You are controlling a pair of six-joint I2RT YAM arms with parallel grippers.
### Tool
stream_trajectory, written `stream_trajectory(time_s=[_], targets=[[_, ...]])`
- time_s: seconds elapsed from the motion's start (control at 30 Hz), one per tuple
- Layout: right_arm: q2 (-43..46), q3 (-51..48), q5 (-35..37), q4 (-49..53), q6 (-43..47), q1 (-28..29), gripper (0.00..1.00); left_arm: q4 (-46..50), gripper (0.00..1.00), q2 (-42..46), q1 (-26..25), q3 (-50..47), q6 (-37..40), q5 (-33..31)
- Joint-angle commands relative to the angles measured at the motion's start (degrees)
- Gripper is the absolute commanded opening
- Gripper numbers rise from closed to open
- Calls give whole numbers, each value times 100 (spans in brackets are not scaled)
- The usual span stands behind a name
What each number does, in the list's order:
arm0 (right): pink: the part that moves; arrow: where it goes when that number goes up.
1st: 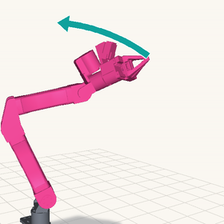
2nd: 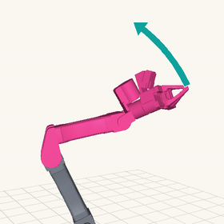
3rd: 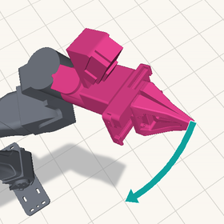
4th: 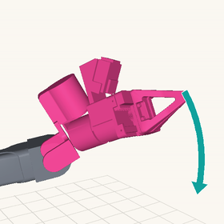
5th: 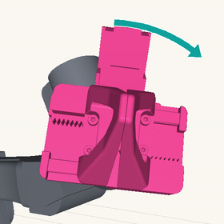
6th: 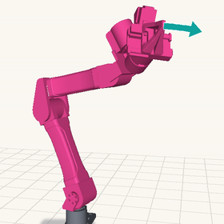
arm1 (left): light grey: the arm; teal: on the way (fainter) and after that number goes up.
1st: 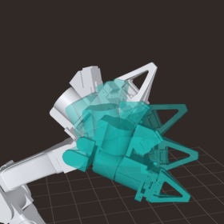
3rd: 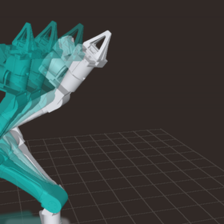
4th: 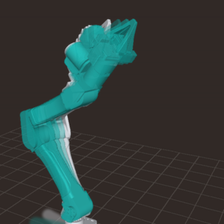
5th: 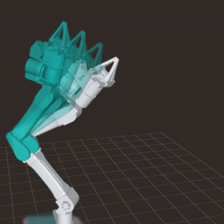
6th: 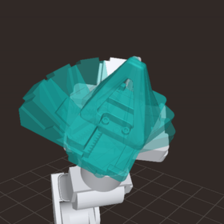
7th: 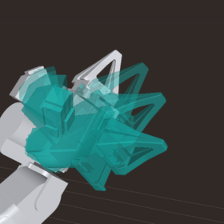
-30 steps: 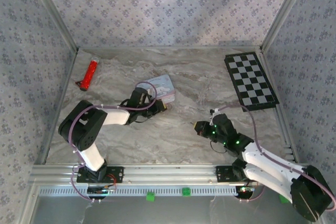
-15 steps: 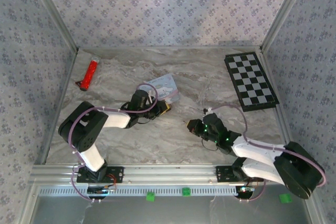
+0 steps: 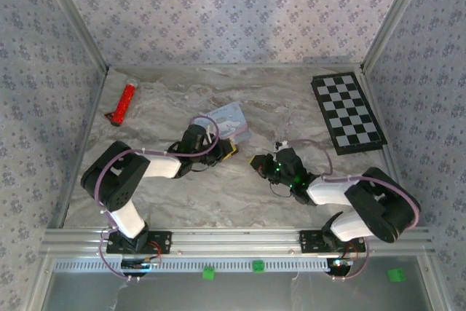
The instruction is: Unlock the padlock with the key
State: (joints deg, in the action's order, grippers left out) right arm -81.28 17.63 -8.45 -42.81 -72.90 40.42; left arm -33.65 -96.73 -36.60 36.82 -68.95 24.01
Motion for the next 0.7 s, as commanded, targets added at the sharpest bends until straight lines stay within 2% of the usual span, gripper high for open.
stream_trajectory(time_s=[0.0,0.23,0.67], targets=[[-363,4,-37,-1059,-456,48,0,-313,14,60,-97,144,-499,106],[-905,-90,-143,-1963,-700,-45,0,-673,14,-177,-143,154,-881,31],[-1607,-357,-275,-3080,-1087,-173,0,-552,14,-224,-198,281,-892,-19]])
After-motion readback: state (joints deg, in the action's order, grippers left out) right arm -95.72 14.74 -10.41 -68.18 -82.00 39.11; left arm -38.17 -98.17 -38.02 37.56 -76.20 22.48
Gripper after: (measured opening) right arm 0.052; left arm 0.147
